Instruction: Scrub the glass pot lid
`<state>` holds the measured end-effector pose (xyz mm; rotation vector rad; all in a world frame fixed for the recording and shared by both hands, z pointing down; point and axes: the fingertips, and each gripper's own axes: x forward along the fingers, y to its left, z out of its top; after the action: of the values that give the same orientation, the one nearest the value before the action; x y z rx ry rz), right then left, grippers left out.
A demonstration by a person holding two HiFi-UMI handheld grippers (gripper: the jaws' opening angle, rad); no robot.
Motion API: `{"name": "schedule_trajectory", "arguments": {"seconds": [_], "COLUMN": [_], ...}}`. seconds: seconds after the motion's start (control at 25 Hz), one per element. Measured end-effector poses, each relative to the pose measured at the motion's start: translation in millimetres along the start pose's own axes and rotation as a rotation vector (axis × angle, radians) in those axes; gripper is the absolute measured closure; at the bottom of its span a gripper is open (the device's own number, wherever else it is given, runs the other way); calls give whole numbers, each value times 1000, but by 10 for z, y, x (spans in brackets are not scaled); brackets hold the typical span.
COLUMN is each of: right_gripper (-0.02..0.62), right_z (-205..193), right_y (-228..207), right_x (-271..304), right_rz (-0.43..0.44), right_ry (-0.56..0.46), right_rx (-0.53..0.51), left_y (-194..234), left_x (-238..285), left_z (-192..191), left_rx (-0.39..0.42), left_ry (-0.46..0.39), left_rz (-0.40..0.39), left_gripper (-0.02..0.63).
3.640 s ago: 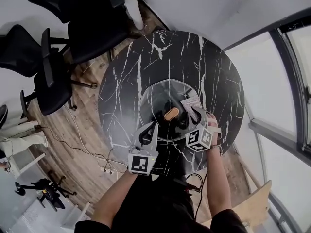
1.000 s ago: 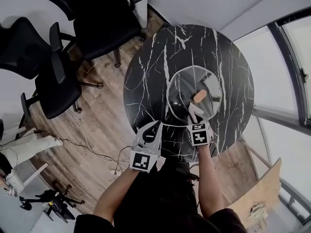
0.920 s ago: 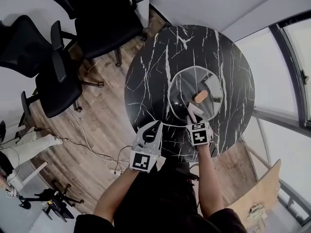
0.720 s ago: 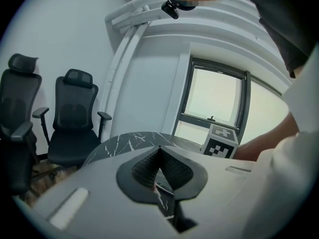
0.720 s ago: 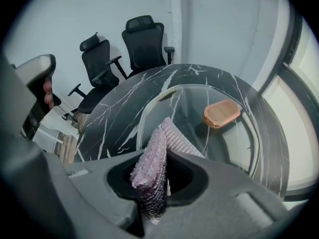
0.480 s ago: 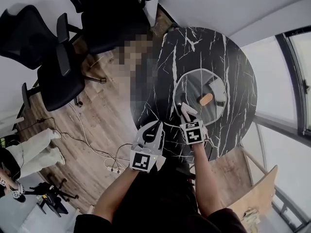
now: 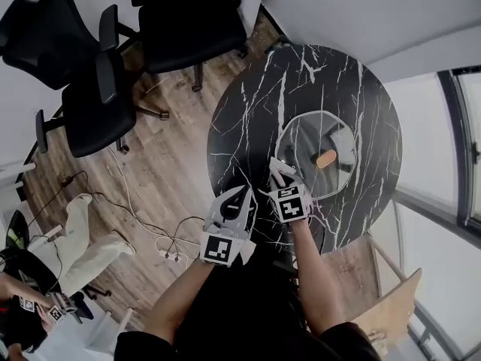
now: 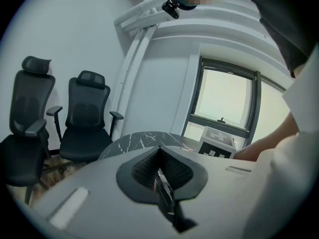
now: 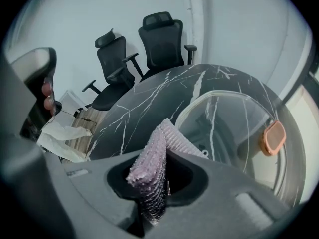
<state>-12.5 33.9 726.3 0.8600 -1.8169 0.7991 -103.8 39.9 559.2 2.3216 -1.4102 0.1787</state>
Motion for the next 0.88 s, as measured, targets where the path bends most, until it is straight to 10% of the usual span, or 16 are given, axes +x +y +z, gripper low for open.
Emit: {"name": "schedule_trajectory", "arguments": {"seconds": [0.88], "right_gripper": [525], "right_z": [301], "right_y": [231], "right_x": [-13], "right_rz": [401], "right_ry": [-185], "right_rx": [219], "left_y": [-85], "left_x": [-56], "left_z": [85], "left_rx": [-8], "left_ry": [-35], "left_rz": [104], "left_gripper": [604]}}
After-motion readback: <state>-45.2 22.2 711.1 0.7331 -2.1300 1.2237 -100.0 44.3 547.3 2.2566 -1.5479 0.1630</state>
